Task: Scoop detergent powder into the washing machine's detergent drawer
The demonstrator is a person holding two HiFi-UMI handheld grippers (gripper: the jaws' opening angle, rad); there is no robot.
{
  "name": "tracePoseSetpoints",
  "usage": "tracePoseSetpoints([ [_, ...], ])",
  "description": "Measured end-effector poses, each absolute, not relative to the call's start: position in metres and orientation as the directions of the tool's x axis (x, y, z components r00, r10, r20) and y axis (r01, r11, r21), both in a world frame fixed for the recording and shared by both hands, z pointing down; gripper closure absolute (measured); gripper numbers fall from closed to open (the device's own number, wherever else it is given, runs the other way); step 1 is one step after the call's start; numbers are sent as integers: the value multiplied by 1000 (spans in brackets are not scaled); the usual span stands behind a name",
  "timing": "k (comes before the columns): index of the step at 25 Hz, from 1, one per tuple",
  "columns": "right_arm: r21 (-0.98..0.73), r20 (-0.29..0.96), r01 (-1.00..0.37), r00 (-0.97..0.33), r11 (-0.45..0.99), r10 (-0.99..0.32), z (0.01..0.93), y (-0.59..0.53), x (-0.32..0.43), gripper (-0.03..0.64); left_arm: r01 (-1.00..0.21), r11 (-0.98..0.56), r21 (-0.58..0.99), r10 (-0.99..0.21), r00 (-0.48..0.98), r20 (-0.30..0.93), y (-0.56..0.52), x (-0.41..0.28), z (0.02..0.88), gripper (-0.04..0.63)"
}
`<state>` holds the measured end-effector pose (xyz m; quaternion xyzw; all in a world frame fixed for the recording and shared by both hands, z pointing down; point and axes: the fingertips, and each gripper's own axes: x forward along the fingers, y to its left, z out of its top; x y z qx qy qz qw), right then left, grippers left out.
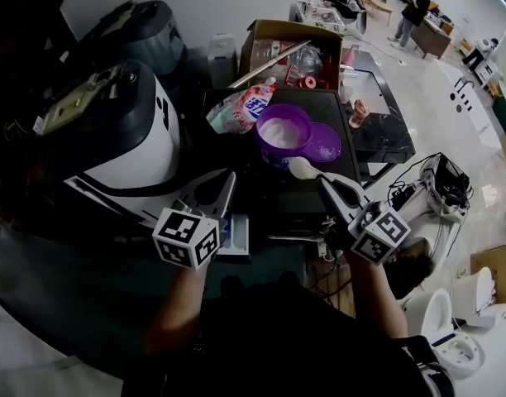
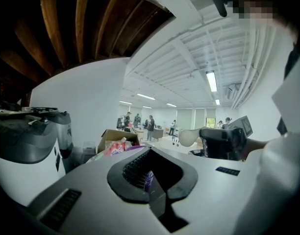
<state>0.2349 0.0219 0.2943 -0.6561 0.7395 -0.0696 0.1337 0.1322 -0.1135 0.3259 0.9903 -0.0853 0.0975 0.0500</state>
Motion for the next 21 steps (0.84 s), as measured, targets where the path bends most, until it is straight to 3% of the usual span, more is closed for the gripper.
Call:
tracePoseSetpoints([
  [21, -256, -106, -957, -110, 134, -988, 297, 20, 243, 598, -169, -982, 87, -147, 964, 221, -109, 142, 333, 588],
])
